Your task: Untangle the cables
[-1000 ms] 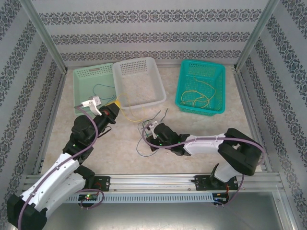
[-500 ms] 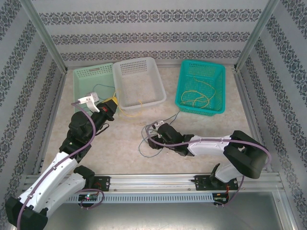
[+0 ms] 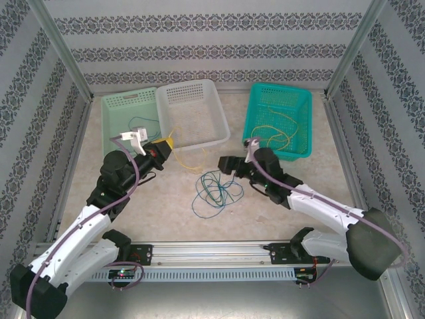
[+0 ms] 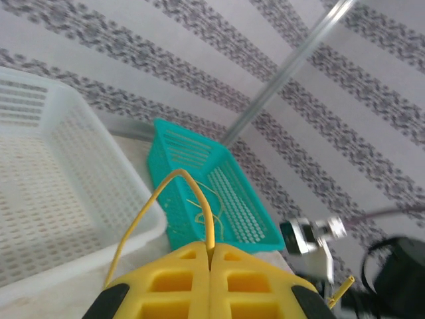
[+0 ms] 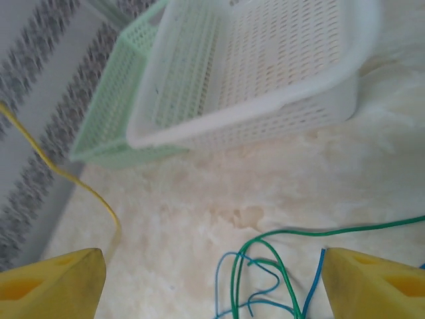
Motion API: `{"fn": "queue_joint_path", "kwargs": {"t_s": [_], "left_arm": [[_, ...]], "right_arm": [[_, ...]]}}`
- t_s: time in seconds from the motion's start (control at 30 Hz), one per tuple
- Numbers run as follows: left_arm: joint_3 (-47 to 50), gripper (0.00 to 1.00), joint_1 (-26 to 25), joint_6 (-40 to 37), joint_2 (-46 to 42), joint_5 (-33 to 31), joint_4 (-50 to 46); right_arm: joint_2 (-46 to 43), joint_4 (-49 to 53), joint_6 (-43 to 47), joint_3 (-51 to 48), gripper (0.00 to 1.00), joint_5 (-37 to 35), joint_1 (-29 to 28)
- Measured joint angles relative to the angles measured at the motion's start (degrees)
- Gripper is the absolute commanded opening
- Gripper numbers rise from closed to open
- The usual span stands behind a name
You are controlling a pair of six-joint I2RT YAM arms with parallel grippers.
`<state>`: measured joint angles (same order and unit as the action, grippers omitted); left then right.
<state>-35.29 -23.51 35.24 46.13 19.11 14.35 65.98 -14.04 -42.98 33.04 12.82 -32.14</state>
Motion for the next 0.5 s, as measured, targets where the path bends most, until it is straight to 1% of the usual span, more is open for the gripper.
{"fn": "queue_joint_path", "kwargs": {"t_s": [0.1, 0.17, 0.3, 0.4, 0.5], "left_arm": [[-1.8, 0.02, 0.0, -2.3, 2.7, 4.7, -0.2], [-3.4, 0.02, 0.0, -5.1, 3.9, 6.8, -1.8], [-6.7, 0.02, 0.0, -12.7, 4.3, 7.9, -7.1], [-9.0, 0.02, 0.0, -18.6, 4.3, 7.9, -10.8], [-10.0, 0.02, 0.0, -23.3, 4.6, 7.9, -12.7]], "right_arm": [[0.8, 0.9, -6.0, 2.1, 0.82, 8.2, 7.0], [3.0, 1.8, -10.2, 5.9, 0.82, 14.2, 9.1], [6.8, -0.3, -19.5, 12.1, 0.82, 23.9, 9.3], [8.8, -2.7, -26.4, 13.6, 0.82, 28.6, 9.2], [11.8, -5.6, -34.3, 14.1, 0.81, 32.1, 9.0]]}}
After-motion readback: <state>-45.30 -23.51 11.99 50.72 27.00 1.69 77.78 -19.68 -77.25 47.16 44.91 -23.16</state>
